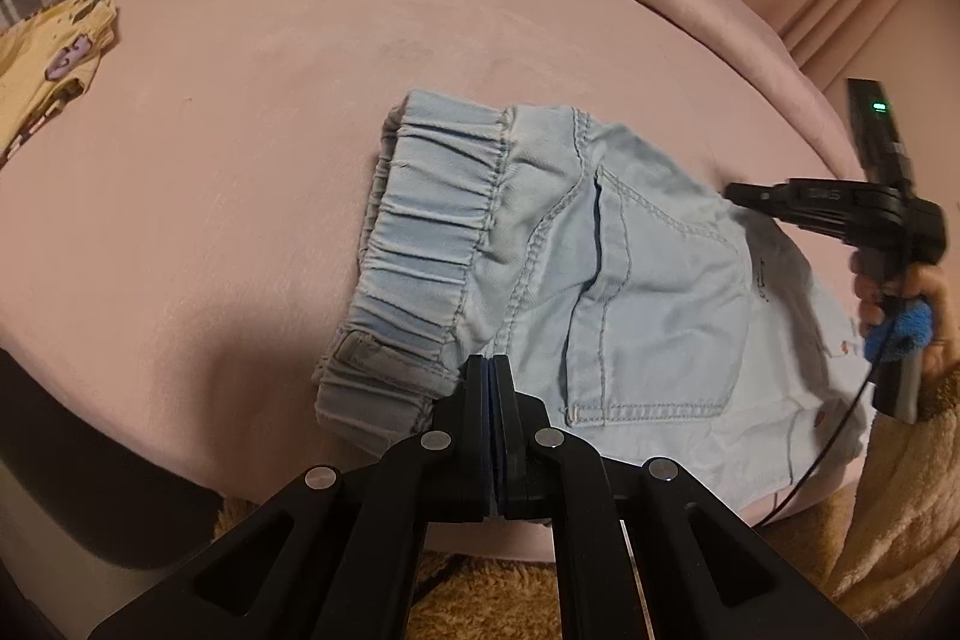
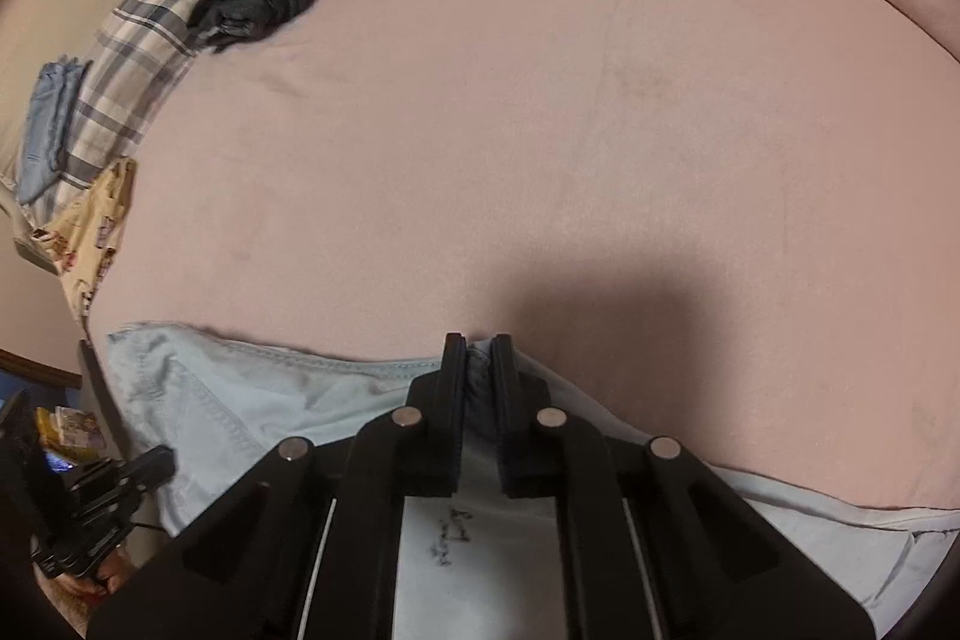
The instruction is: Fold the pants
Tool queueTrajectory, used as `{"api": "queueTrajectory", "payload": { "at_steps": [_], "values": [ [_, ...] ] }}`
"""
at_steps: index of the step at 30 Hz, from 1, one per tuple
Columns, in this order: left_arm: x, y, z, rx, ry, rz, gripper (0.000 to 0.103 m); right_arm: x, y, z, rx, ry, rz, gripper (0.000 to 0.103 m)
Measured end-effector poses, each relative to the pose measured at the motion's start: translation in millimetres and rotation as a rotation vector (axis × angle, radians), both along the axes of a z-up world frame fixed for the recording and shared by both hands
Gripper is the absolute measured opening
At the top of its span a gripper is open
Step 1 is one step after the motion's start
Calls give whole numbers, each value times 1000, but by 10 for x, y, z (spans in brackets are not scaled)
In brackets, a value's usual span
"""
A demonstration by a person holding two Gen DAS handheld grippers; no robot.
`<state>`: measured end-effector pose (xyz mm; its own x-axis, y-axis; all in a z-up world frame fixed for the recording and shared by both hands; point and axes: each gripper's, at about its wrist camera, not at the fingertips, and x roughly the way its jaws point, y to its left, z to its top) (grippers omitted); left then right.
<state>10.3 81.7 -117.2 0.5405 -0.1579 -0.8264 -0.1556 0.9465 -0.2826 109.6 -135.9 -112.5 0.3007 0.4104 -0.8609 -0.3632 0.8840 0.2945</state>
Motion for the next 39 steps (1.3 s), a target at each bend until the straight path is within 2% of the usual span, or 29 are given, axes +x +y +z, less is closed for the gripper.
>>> {"api": "queueTrajectory", "payload": {
  "at_steps": [3, 8, 12, 15, 18, 20, 21, 23, 24, 25, 28, 31, 33, 35, 37, 39],
  "values": [
    [27, -70, 11, 1, 0, 7, 7, 37, -83, -59, 24, -11, -36, 6],
    [-5, -78, 146, -15, 12, -6, 7, -15, 31, 114, -46, -58, -33, 9],
    [74, -189, 476, 38, -85, -51, 7, -118, -15, 386, 19, -113, -48, 11],
    [346, -319, 624, 60, -130, -84, 7, -249, 14, 511, 61, -119, -2, 11],
    [670, -385, 540, 62, -97, -85, 7, -329, 199, 372, 66, -73, 53, 11],
    [846, -355, 369, 84, -40, -55, 7, -311, 304, 192, 17, -51, 48, 10],
    [904, -304, 262, 87, -9, -36, 7, -279, 348, 58, -22, -44, 29, 5],
    [941, -221, 120, 47, 16, -18, 6, -267, 352, -29, -28, -94, 12, 1],
    [947, -206, 79, 38, 15, -16, 6, -262, 365, -13, -40, -149, -5, 1],
    [927, -212, 61, 46, 2, -20, 6, -233, 399, -43, -87, -167, -24, 0],
    [866, -262, 82, 81, -11, -31, 6, -190, 434, -60, -98, -174, -52, 0],
    [826, -191, 116, 48, -17, -36, 6, -208, 477, -41, -122, -210, -16, 0],
    [741, -150, 210, 16, -20, -39, 6, -211, 384, 39, -104, -200, -30, 0],
    [589, -189, 372, 38, -53, -33, 7, -263, 220, 194, -57, -198, -66, 10],
    [402, -282, 476, 73, -79, -47, 7, -387, 93, 333, -12, -198, -51, 10],
    [265, -331, 503, 45, -85, -78, 7, -543, -73, 401, -6, -185, -46, 18]
  ]
}}
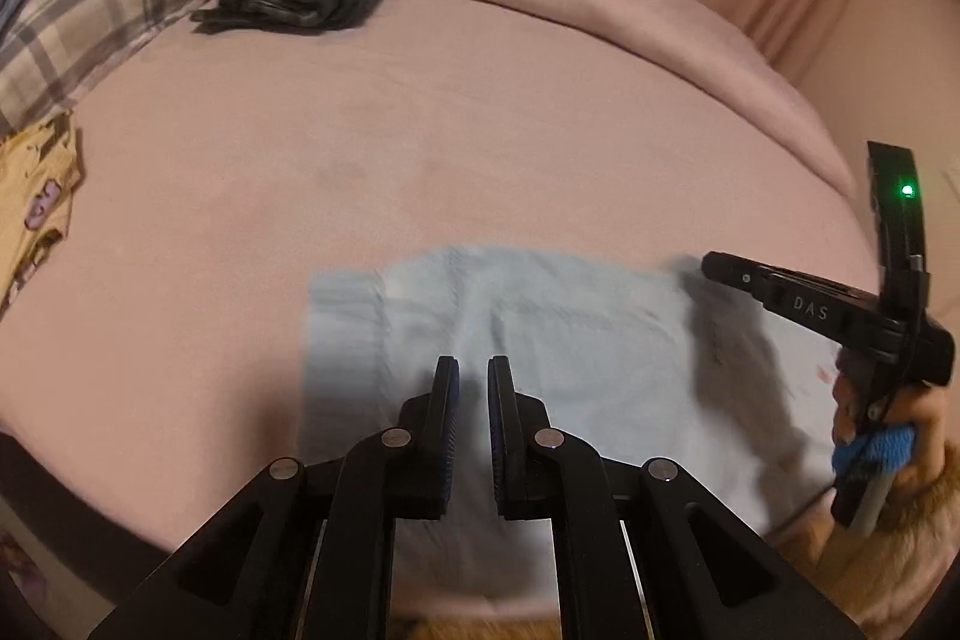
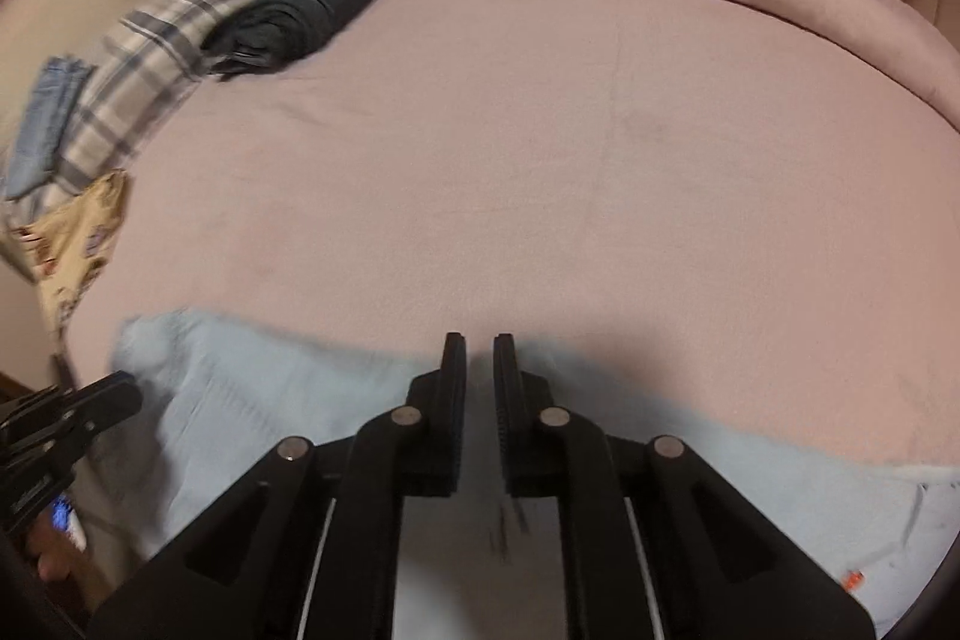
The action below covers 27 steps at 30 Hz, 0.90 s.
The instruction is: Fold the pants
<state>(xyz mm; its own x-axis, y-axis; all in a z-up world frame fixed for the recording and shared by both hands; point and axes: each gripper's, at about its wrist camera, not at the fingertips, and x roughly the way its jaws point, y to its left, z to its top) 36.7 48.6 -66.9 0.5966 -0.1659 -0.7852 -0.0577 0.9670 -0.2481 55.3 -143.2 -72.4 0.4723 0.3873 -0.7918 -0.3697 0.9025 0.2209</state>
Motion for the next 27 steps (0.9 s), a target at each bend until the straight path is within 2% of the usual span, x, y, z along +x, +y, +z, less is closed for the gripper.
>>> {"api": "queueTrajectory", "payload": {
  "at_steps": [2, 3, 4, 6, 7, 9, 11, 14, 19, 21, 24, 27],
  "values": [
    [-109, -43, -49, -30, 19, -23, 7, -181, -197, -3, 5, 19, -15, 25],
    [-151, -65, -95, -14, 35, -20, 7, -241, -233, -26, 8, 28, -25, 25],
    [-169, -77, -142, 21, 51, -6, 7, -301, -300, -79, 13, 47, -37, 25],
    [-121, -2, -328, 153, 116, 94, 6, -410, -383, -224, -4, 83, -59, 25],
    [-110, 48, -413, 147, 128, 110, 6, -455, -385, -314, -31, 99, -69, 25],
    [-111, 128, -488, 99, 114, 112, 6, -539, -473, -492, -64, 122, -92, 23],
    [-104, 76, -474, 151, 113, 102, 6, -615, -500, -509, -47, 83, -98, 23],
    [-91, 19, -504, 195, 107, 100, 6, -676, -523, -501, -71, 72, -113, 23],
    [-132, 103, -401, 101, 122, 128, 6, -736, -828, -441, -49, 80, -196, 23],
    [-161, 17, -242, 88, 96, 101, 6, -768, -1028, -434, -54, 94, -256, 26],
    [-206, -267, 18, 51, 4, 3, 6, -882, -1236, -360, -41, 72, -319, 29],
    [-158, -659, 148, -19, -30, -131, 6, -980, -1413, -300, -37, 47, -373, 33]
  ]
}}
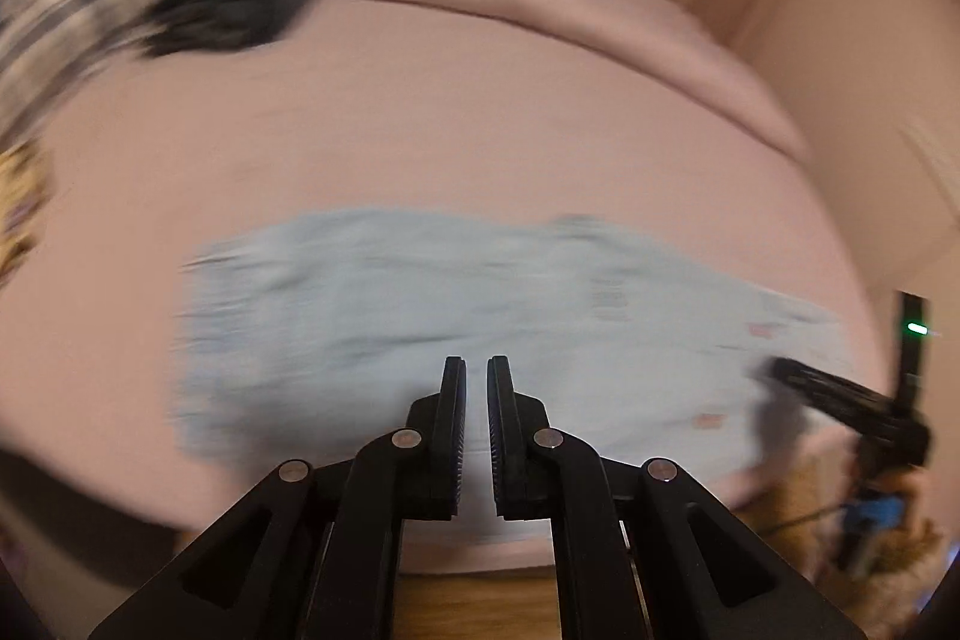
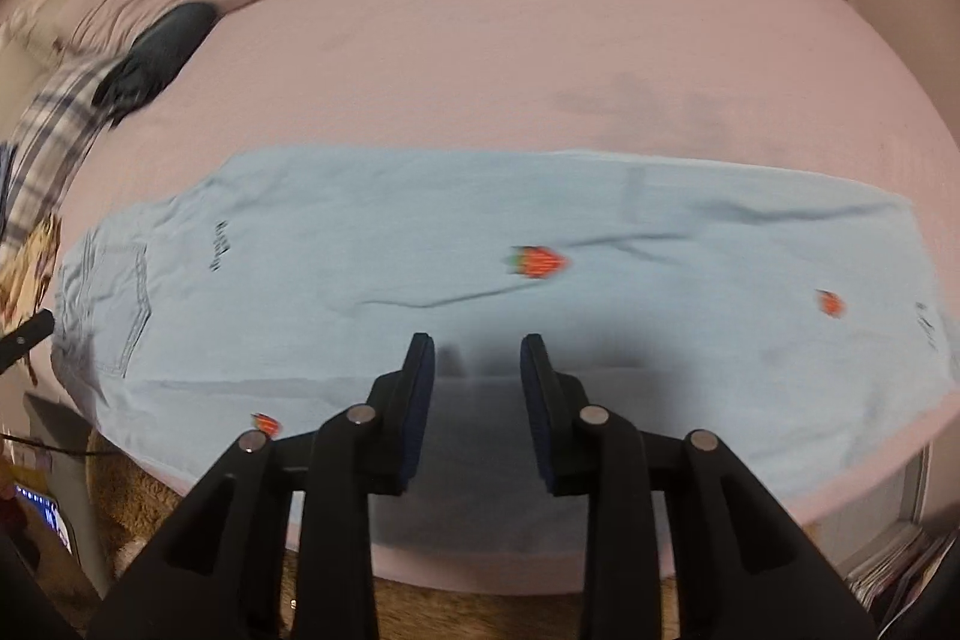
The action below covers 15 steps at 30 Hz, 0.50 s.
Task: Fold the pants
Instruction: 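Press the stacked legs flat with both open tools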
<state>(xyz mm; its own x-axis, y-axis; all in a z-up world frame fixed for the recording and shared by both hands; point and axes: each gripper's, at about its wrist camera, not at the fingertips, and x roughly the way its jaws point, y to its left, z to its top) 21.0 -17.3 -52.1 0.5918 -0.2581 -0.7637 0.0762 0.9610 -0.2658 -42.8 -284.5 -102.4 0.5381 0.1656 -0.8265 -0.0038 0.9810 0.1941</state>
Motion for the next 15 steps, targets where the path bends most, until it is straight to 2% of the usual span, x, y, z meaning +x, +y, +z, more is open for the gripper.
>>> {"api": "queueTrajectory", "payload": {
  "at_steps": [2, 6, 7, 10, 12, 15],
  "values": [
    [74, -323, 10, -28, 4, -93, 6, -46, -73, 28, -10, -12, -23, 35],
    [218, -893, -110, 6, 45, -212, 6, -177, -224, 61, -30, -35, -66, 40],
    [255, -964, -136, 10, 56, -226, 6, -221, -444, 57, -26, -37, -74, 41],
    [360, -1170, -256, 6, 100, -264, 6, -301, -646, 46, -19, -43, -104, 43],
    [400, -1255, -314, 17, 114, -273, 6, -331, -769, 19, -21, -38, -130, 48],
    [432, -1373, -394, 38, 130, -272, 8, -352, -896, -30, -12, -30, -154, 49]
  ]
}}
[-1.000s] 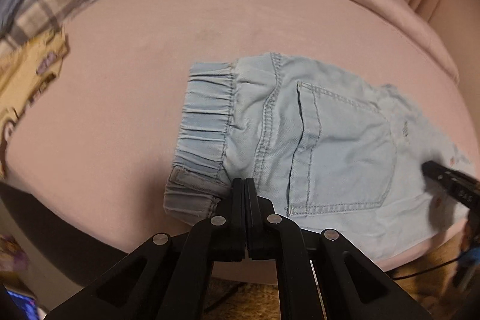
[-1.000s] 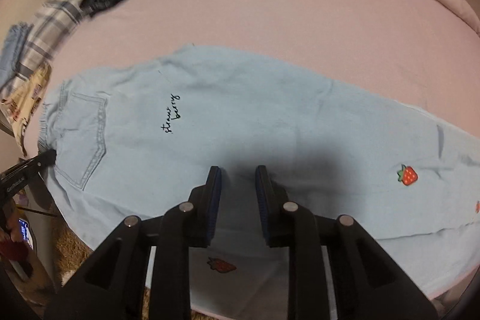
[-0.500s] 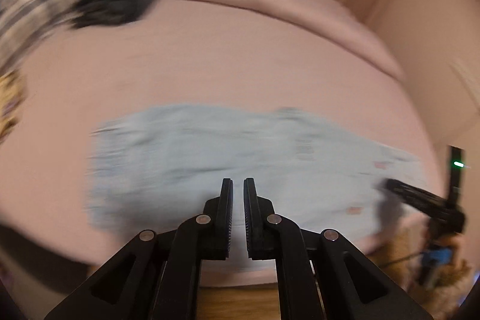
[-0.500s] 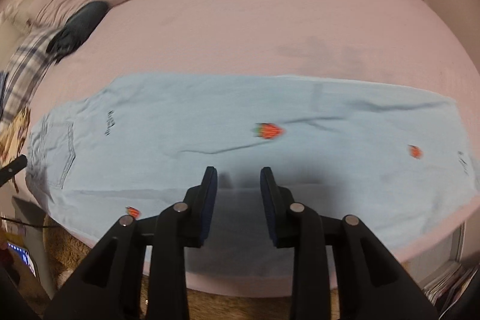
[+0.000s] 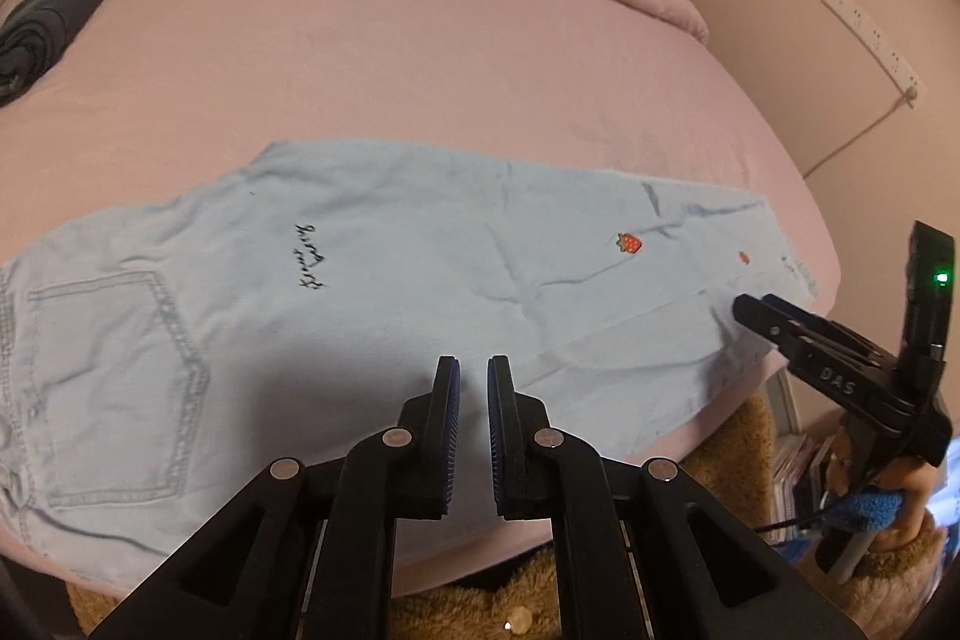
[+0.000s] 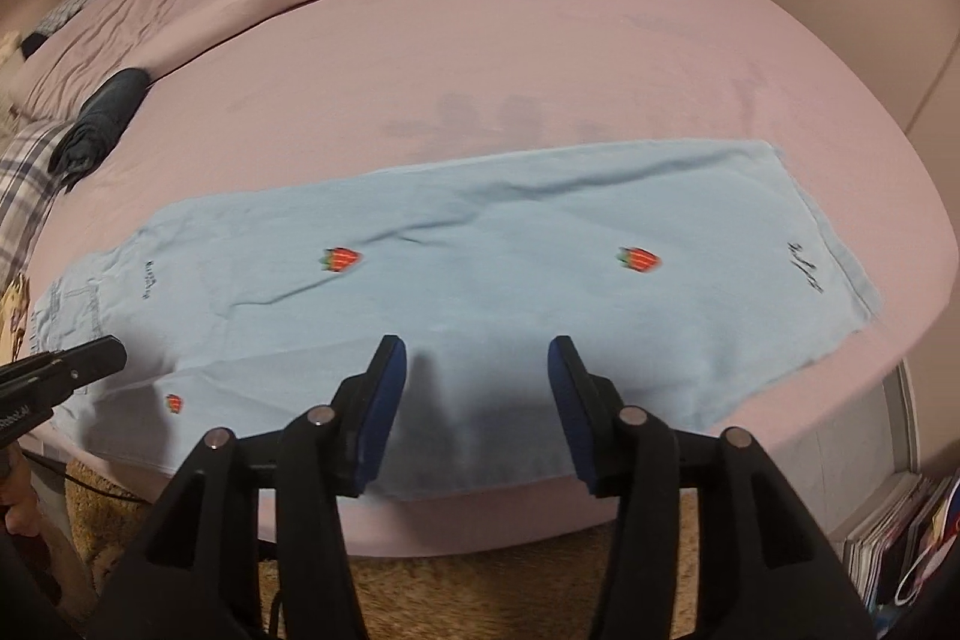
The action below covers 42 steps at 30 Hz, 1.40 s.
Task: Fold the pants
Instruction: 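Press the stacked legs flat with both open tools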
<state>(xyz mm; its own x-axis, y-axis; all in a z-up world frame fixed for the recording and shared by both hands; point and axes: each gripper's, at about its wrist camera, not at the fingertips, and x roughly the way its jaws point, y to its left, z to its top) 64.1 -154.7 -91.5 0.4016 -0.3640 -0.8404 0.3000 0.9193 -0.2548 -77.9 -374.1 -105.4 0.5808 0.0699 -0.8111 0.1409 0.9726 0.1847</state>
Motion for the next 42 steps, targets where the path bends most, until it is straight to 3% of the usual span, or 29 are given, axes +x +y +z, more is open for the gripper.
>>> {"api": "queueTrajectory", "payload": {
  "at_steps": [2, 4, 6, 8, 14, 21, 26, 42],
  "values": [
    [23, -31, -66, 12, 8, 8, 29, 60, 12, -45, 11, 8, -4, 50],
    [70, -25, -178, 33, 40, 28, 38, 88, -22, -130, 24, 29, -12, 50],
    [100, 19, -306, 69, 75, 53, 37, 114, -34, -233, 25, 54, -17, 50],
    [65, 43, -316, 59, 46, 49, 37, 122, -30, -299, 13, 61, -12, 50],
    [97, 127, -337, 8, 84, 95, 37, 154, -63, -341, -3, 54, -43, 48],
    [90, 64, -318, 33, 63, 84, 37, 94, -182, -391, -2, 48, -71, 48],
    [66, 17, -329, 66, 44, 74, 37, 106, -103, -463, -71, 36, -55, 54],
    [100, -40, -342, 78, 55, 51, 37, 275, -261, -459, -66, 66, -21, 64]
  ]
}}
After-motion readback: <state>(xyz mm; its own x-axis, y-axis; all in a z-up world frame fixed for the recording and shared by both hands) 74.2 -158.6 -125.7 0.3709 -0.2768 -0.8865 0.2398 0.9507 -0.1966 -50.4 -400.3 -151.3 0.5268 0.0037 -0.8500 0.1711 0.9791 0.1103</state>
